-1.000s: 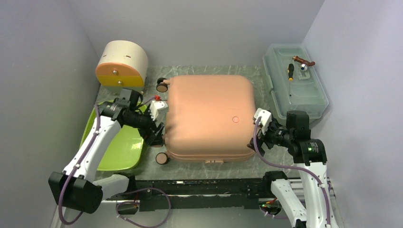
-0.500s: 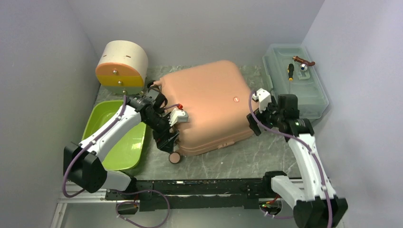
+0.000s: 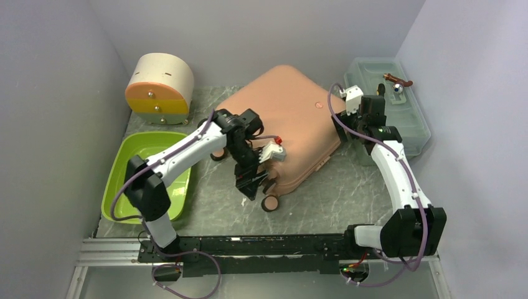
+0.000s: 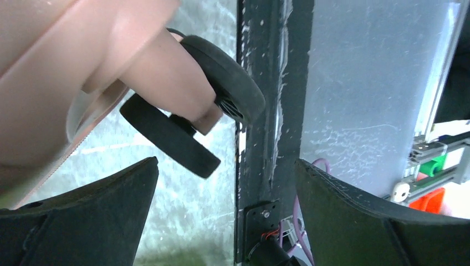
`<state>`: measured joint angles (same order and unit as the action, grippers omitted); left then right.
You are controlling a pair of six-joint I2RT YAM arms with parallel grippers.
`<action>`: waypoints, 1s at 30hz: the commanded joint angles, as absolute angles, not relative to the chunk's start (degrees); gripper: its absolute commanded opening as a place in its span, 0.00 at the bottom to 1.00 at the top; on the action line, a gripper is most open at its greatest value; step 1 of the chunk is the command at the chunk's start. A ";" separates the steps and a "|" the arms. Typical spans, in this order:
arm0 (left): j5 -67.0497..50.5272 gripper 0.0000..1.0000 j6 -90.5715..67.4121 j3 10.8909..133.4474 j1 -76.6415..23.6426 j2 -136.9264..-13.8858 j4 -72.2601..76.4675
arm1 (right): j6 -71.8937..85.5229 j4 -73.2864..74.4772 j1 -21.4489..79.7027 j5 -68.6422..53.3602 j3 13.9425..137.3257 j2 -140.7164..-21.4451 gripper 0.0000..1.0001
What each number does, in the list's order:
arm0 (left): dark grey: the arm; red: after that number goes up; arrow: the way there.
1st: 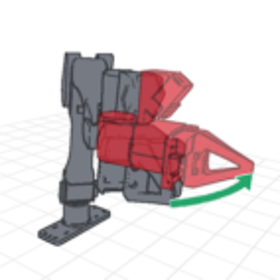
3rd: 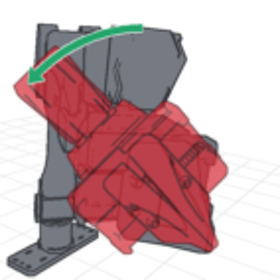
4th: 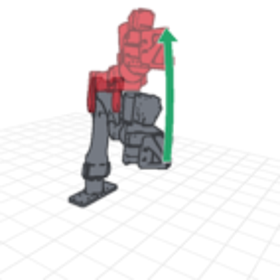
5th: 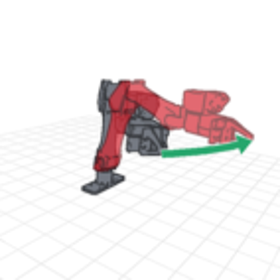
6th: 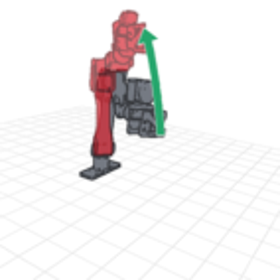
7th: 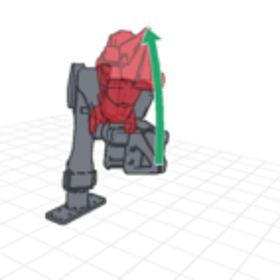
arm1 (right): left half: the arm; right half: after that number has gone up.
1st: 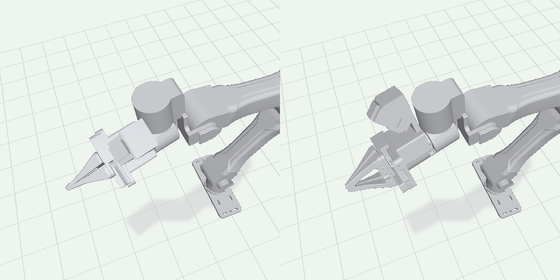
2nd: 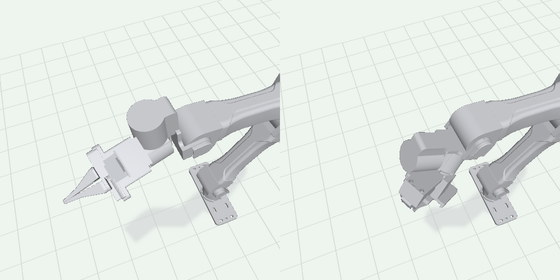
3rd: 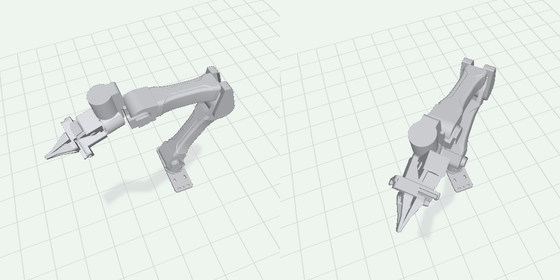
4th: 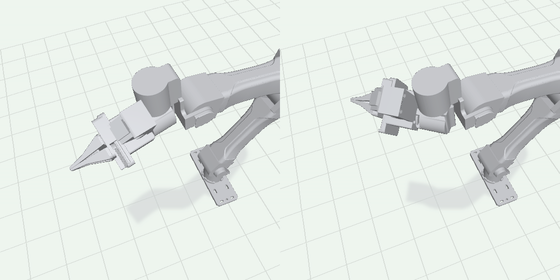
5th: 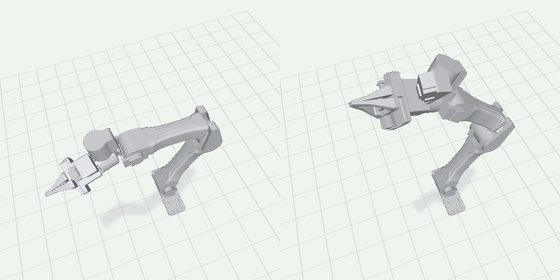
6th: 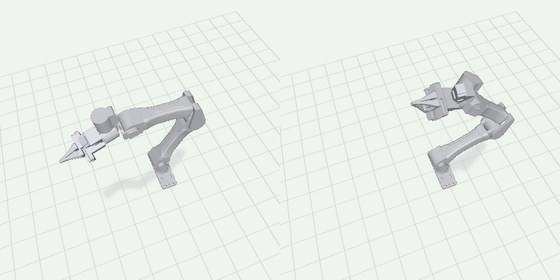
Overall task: Open, take out, and arrange the luggage
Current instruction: Rotate the luggage at the center of the board.
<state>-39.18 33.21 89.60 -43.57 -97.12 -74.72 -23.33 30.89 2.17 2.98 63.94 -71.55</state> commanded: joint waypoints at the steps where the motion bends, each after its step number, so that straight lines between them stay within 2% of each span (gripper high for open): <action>1: -43.73 0.99 32.87 96.19 -45.34 -109.52 -72.00 | -19.59 21.99 2.72 1.08 69.26 -75.55 1.00; 7: -46.78 0.99 32.57 104.70 -45.14 -112.96 -74.05 | -18.05 22.85 2.66 2.25 70.54 -77.64 1.00; 12: -42.08 0.99 26.86 103.17 -41.51 -103.56 -66.04 | -17.14 26.07 2.64 -0.93 68.68 -71.43 1.00; 18: -32.84 0.99 18.31 101.11 -28.79 -93.63 -52.87 | -14.12 31.15 2.64 -5.36 68.30 -65.41 1.00; 24: -22.87 0.99 11.61 102.50 -18.40 -93.30 -42.94 | -12.74 29.35 2.69 2.30 67.88 -64.19 1.00; 30: -16.09 0.99 10.54 105.20 -15.91 -98.54 -36.79 | -10.48 23.83 2.64 12.83 69.15 -68.21 0.97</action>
